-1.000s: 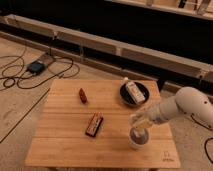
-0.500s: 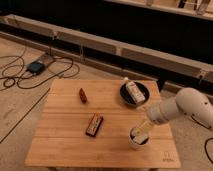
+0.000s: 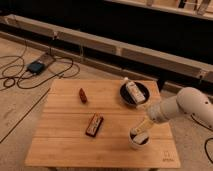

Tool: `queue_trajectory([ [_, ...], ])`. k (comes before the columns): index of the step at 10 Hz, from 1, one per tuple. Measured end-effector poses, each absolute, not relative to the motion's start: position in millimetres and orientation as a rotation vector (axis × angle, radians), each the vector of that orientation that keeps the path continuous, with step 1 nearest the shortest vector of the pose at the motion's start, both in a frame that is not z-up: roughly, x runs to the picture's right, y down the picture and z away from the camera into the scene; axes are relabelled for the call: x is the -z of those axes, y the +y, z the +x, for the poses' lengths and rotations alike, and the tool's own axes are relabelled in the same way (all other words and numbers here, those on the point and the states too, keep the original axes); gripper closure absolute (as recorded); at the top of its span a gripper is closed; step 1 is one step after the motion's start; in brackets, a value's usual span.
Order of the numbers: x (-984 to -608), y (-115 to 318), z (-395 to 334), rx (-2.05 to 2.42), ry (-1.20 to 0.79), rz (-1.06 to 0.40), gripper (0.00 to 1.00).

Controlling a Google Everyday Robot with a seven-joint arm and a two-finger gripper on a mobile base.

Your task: Place the white sponge in the ceramic cup

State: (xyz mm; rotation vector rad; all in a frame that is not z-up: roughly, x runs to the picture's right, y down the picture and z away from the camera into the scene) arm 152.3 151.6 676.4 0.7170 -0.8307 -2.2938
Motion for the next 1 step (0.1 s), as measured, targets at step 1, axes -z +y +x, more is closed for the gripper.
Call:
queue_trajectory([
  [1,-676.3,151.5,152.2,2.294,-0.83,0.717,0.2],
])
